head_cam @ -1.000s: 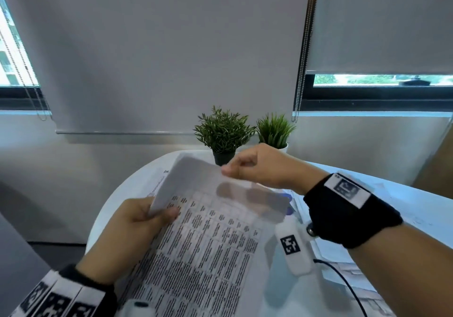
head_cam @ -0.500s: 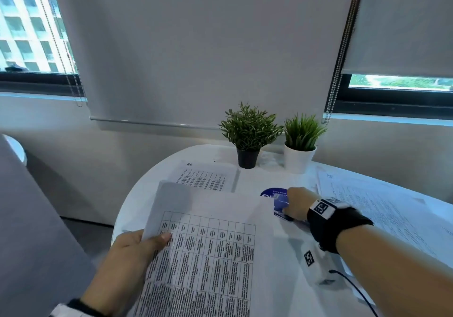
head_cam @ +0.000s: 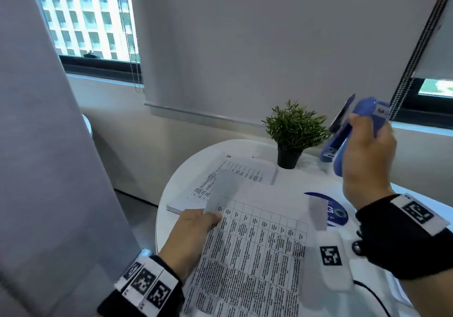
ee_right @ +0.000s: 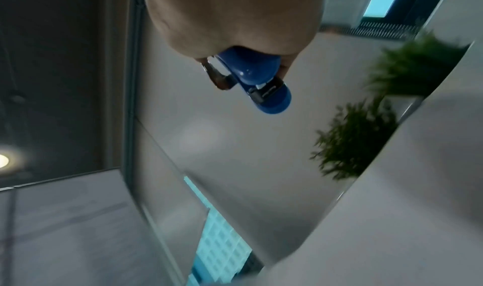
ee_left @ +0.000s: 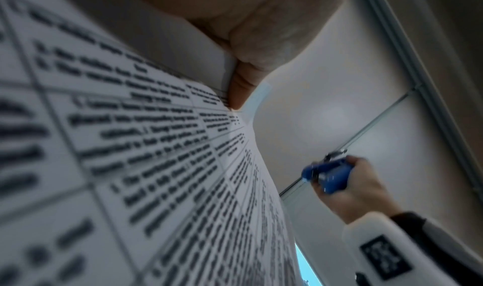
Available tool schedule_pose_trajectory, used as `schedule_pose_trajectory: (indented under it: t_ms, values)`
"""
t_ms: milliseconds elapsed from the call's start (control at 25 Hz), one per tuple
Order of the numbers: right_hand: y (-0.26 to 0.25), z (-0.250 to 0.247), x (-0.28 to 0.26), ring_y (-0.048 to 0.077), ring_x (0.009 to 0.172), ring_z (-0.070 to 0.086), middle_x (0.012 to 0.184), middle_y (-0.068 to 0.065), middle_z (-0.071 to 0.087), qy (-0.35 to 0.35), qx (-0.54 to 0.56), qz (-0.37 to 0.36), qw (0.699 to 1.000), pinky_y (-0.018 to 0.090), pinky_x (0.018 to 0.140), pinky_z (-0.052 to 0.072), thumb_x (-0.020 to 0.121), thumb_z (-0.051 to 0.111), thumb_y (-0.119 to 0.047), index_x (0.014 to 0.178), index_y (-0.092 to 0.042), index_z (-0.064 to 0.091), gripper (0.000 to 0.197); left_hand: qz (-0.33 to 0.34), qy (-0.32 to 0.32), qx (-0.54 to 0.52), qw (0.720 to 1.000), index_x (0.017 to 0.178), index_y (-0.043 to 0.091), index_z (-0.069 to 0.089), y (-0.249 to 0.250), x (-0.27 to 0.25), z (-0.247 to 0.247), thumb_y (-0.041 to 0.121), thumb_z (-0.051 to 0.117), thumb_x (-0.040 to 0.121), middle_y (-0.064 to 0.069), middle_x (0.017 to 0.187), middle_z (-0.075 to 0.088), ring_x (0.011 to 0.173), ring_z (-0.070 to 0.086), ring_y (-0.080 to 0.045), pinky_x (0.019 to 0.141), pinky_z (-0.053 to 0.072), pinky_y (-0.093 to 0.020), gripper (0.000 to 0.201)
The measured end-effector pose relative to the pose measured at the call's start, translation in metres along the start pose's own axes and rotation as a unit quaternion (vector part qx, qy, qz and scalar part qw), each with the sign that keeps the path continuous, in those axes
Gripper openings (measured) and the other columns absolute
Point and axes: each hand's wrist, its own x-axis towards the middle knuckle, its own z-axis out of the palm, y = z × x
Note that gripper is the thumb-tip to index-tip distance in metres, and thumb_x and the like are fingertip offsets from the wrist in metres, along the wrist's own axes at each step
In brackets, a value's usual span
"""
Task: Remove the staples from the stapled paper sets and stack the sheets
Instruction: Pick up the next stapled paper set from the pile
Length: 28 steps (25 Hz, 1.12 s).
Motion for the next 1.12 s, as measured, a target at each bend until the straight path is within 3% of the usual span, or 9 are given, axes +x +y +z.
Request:
schedule_pose_trajectory:
  t_ms: [120,240,360,480,600,760,840,960,1120]
  values:
    - [-0.014,0.026,-0.034,0.014,0.058,0.06,0.079,0.003,0.057,-0.03,0.138,0.011,0.99,0.022,0.051,0.05,0.096,0.049,-0.018,0.101,-0.013,0.048,0.007,0.011,-0.011,-0.01,1.0,0.08,-0.003,0.066,-0.001,0.0,0.012,0.014,0.05,0.097,-0.021,0.072,0.066,0.057,0.061,-0.024,0.051,0.049,-0.027,0.029]
    - [-0.009,0.046,-0.069,0.021,0.072,0.066,0.087,0.008,0.061,-0.037,0.185,0.034,0.982,0.028,0.057,0.055,0.097,0.048,-0.022,0.106,-0.015,0.047,0.012,0.025,-0.017,-0.017,0.999,0.08,-0.004,0.066,-0.002,-0.002,0.022,0.014,0.051,0.096,-0.022,0.07,0.065,0.055,0.059,-0.024,0.053,0.046,-0.029,0.029]
    - [0.004,0.057,-0.091,0.024,0.083,0.07,0.09,0.005,0.067,-0.02,0.186,0.048,0.981,0.041,0.07,0.058,0.088,0.054,-0.036,0.107,-0.017,0.048,0.027,0.037,-0.028,-0.036,0.998,0.079,-0.006,0.065,-0.004,-0.003,0.027,0.013,0.052,0.095,-0.025,0.07,0.064,0.06,0.057,-0.027,0.058,0.043,-0.033,0.028]
    - [0.016,0.062,-0.1,0.026,0.089,0.07,0.1,0.017,0.069,0.004,0.146,0.051,0.988,0.052,0.082,0.057,0.081,0.055,-0.049,0.114,-0.013,0.049,0.05,0.058,-0.048,-0.045,0.996,0.076,-0.014,0.056,-0.005,-0.006,0.029,0.02,0.055,0.091,-0.025,0.07,0.06,0.062,0.052,-0.028,0.061,0.038,-0.036,0.037]
    - [0.023,0.063,-0.1,0.029,0.09,0.069,0.101,0.016,0.069,0.007,0.117,0.04,0.992,0.056,0.083,0.055,0.082,0.056,-0.05,0.114,-0.017,0.051,0.047,0.08,-0.067,-0.048,0.993,0.082,-0.017,0.048,-0.006,-0.008,0.031,0.034,0.061,0.078,-0.022,0.074,0.055,0.066,0.046,-0.029,0.064,0.034,-0.039,0.053]
    - [0.026,0.064,-0.095,0.021,0.074,0.07,0.082,0.002,0.069,-0.033,0.091,0.033,0.995,0.042,0.072,0.058,0.079,0.055,-0.052,0.101,-0.017,0.054,0.042,0.105,-0.072,-0.026,0.991,0.078,-0.011,0.05,-0.008,-0.004,0.035,0.034,0.06,0.079,-0.02,0.072,0.056,0.067,0.049,-0.026,0.065,0.035,-0.038,0.047]
    - [0.026,0.066,-0.092,0.011,0.062,0.062,0.074,0.001,0.064,-0.043,0.054,0.014,0.998,0.029,0.062,0.052,0.077,0.052,-0.059,0.092,-0.011,0.053,0.05,0.119,-0.072,0.001,0.99,0.077,-0.008,0.05,-0.011,-0.001,0.038,0.041,0.06,0.078,-0.017,0.071,0.056,0.067,0.048,-0.024,0.065,0.034,-0.038,0.05]
    - [0.029,0.069,-0.085,0.009,0.056,0.053,0.066,-0.004,0.058,-0.043,0.01,0.005,0.999,0.023,0.056,0.045,0.076,0.048,-0.068,0.081,-0.015,0.053,0.053,0.143,-0.076,0.033,0.986,0.08,-0.006,0.048,-0.021,0.002,0.04,0.049,0.055,0.078,-0.014,0.073,0.055,0.068,0.047,-0.022,0.066,0.035,-0.038,0.056]
    - [0.036,0.067,-0.076,0.001,0.053,0.051,0.065,-0.004,0.058,-0.021,-0.022,0.01,1.0,0.012,0.054,0.04,0.083,0.051,-0.062,0.077,-0.016,0.055,0.046,0.138,-0.11,0.036,0.984,0.092,-0.003,0.06,-0.025,-0.004,0.036,0.039,0.06,0.081,-0.025,0.082,0.063,0.075,0.055,-0.022,0.072,0.043,-0.038,0.043]
